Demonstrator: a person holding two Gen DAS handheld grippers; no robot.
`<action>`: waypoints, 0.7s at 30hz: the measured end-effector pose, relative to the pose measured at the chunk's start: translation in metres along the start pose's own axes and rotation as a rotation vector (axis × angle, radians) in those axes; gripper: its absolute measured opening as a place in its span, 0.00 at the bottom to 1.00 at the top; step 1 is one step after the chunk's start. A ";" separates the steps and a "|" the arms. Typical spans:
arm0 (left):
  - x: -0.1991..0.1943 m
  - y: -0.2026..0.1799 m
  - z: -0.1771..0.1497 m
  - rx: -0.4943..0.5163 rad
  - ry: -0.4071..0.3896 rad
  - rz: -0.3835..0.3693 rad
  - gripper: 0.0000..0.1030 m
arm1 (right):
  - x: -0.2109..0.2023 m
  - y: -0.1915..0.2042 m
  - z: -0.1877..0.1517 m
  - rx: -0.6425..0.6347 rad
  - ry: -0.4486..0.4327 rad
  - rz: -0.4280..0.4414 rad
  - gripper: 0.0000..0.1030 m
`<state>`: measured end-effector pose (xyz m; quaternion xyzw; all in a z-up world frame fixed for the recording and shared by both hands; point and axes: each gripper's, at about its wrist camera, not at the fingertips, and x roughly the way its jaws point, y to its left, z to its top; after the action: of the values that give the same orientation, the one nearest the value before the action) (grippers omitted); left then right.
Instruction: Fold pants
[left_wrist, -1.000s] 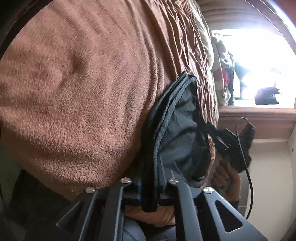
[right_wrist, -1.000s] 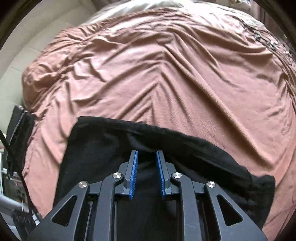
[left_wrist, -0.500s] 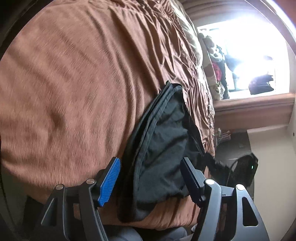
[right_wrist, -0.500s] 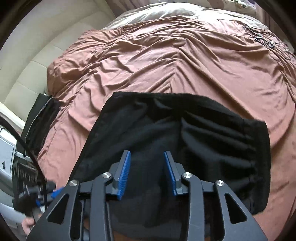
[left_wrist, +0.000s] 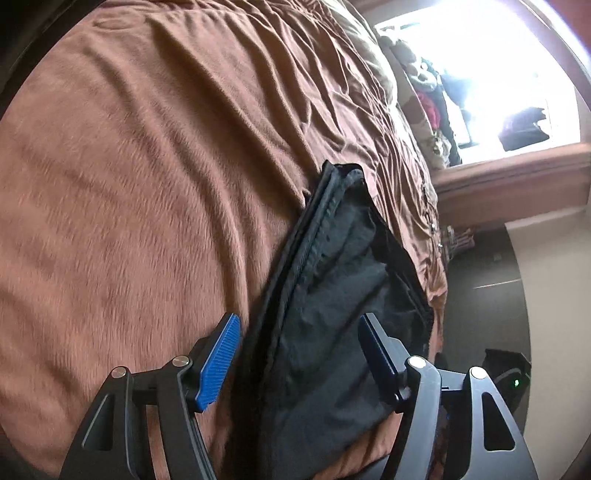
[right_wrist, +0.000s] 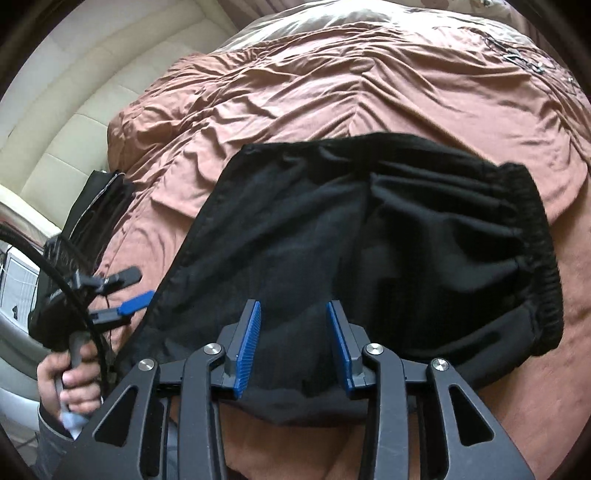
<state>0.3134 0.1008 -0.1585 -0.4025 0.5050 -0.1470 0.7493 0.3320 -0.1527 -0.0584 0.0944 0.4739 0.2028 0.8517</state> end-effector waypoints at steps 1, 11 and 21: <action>0.004 0.000 0.003 0.003 0.007 0.008 0.66 | 0.001 0.000 -0.001 0.000 0.002 0.001 0.33; 0.027 -0.001 0.009 0.016 0.120 -0.006 0.51 | 0.015 -0.004 -0.009 0.023 0.015 0.028 0.33; 0.020 -0.004 -0.002 0.053 0.148 0.035 0.09 | 0.029 -0.013 -0.013 0.056 0.020 0.045 0.33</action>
<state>0.3214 0.0848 -0.1683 -0.3615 0.5621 -0.1765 0.7226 0.3379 -0.1523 -0.0920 0.1267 0.4857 0.2094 0.8392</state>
